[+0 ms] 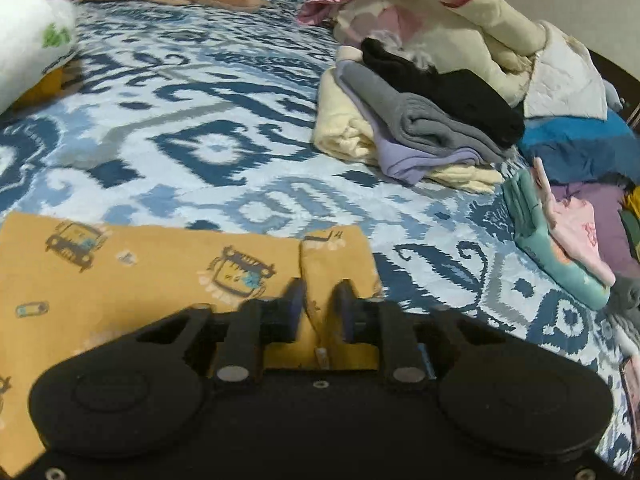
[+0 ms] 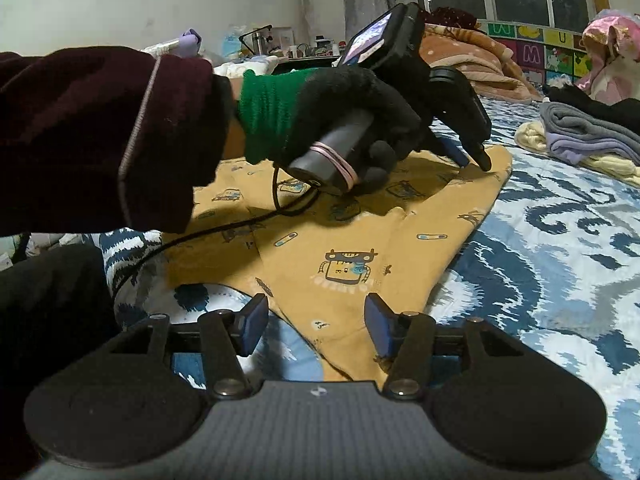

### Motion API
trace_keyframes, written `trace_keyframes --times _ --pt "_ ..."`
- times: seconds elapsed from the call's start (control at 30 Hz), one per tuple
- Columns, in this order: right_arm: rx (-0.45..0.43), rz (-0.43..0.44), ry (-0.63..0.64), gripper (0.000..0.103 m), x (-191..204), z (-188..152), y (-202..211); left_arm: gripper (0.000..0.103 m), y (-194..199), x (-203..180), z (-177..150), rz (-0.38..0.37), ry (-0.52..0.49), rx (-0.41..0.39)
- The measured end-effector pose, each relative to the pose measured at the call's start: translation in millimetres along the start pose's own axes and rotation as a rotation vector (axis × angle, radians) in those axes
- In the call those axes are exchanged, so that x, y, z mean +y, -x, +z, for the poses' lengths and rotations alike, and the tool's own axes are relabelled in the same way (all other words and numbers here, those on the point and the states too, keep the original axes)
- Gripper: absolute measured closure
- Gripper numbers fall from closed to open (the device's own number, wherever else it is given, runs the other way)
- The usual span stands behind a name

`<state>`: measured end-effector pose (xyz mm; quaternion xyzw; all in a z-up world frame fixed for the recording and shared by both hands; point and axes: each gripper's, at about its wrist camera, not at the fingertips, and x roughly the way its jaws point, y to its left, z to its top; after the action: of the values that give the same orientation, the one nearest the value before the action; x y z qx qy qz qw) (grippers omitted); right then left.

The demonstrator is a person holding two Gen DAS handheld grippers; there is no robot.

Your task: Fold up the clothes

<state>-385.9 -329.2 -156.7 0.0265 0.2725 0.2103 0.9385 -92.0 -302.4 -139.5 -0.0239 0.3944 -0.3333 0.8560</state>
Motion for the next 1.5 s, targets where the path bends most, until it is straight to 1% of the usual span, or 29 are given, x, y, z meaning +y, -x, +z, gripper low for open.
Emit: trace_keyframes --times 0.03,0.1,0.13,0.17,0.2,0.23,0.27,0.43,0.53,0.57,0.6,0.63,0.67,0.77,0.8,0.83,0.87,0.9,1.0,1.03,1.1,1.13,1.17,1.2,1.23,1.27,1.33,1.4,1.5 --pt "0.000 0.002 -0.003 0.049 0 0 0 0.101 5 -9 0 0.030 -0.061 -0.032" --pt "-0.001 0.004 -0.006 0.049 0 0 0 0.101 24 -37 -4 0.103 -0.255 -0.138" --pt "-0.001 0.005 -0.007 0.049 0 0 0 0.100 30 -50 -7 0.120 -0.342 -0.178" --pt "-0.001 0.006 -0.007 0.049 0 0 0 0.094 23 -57 -10 0.160 -0.416 -0.157" --pt "-0.001 0.006 -0.008 0.049 0 0 0 0.080 13 -63 -13 0.208 -0.486 -0.116" --pt "-0.001 0.006 -0.006 0.048 0 -1 -1 0.079 1 -63 -15 0.275 -0.522 -0.072" --pt "0.001 0.005 -0.004 0.048 0 0 -1 0.079 -2 -59 -15 0.305 -0.511 -0.062" --pt "0.004 0.001 -0.001 0.048 0 1 1 0.078 20 -24 0 0.267 -0.280 -0.096" --pt "0.005 0.002 -0.003 0.048 -1 0 2 0.078 21 -2 9 0.203 -0.100 -0.090" --pt "0.005 0.002 -0.003 0.048 -1 -1 2 0.079 22 4 11 0.181 -0.051 -0.092" --pt "0.005 0.001 -0.001 0.048 -1 -1 2 0.080 24 4 11 0.158 -0.031 -0.095" --pt "0.003 0.000 -0.001 0.048 -1 0 2 0.080 25 2 12 0.135 -0.021 -0.100" --pt "0.002 -0.001 0.000 0.048 -1 0 2 0.080 22 -3 11 0.125 -0.041 -0.092" --pt "0.005 0.003 -0.012 0.048 -3 0 2 0.081 7 -20 7 0.110 -0.131 -0.056" --pt "0.011 0.003 -0.011 0.048 -3 0 1 0.082 -9 -21 6 0.178 -0.171 0.016" --pt "0.014 0.004 -0.009 0.048 -2 -1 1 0.082 -15 -19 5 0.200 -0.182 0.013" --pt "0.014 0.005 -0.011 0.048 -2 0 1 0.084 -11 -17 8 0.189 -0.156 -0.012" --pt "0.013 0.006 -0.013 0.048 -3 0 2 0.085 -3 -16 12 0.171 -0.125 -0.042" --pt "0.011 0.008 -0.016 0.048 -3 0 3 0.085 21 -19 13 0.110 -0.100 -0.113" --pt "0.008 0.008 -0.011 0.048 -2 0 3 0.085 23 -21 12 0.090 -0.106 -0.114" --pt "0.008 0.011 -0.010 0.048 -3 0 3 0.085 19 -27 8 0.067 -0.142 -0.089" --pt "0.011 0.012 -0.011 0.048 -3 0 2 0.085 9 -30 6 0.085 -0.177 -0.050" --pt "0.016 0.013 -0.008 0.047 -3 0 2 0.085 -8 -31 2 0.121 -0.216 0.024" --pt "0.020 0.013 -0.005 0.047 -2 0 1 0.082 -16 -32 -2 0.134 -0.251 0.026" --pt "0.023 0.013 0.000 0.047 -2 0 1 0.082 -15 -34 0 0.138 -0.255 0.023" --pt "0.025 0.014 0.003 0.047 -1 1 2 0.082 -7 -34 5 0.140 -0.230 0.014" --pt "0.021 0.022 0.002 0.048 -1 1 4 0.080 22 -33 7 0.118 -0.203 -0.070" --pt "0.012 0.034 0.009 0.048 1 1 9 0.077 52 -24 4 0.138 -0.158 -0.114" --pt "-0.009 0.045 0.028 0.048 4 0 20 0.077 98 7 -14 0.178 -0.056 -0.145"
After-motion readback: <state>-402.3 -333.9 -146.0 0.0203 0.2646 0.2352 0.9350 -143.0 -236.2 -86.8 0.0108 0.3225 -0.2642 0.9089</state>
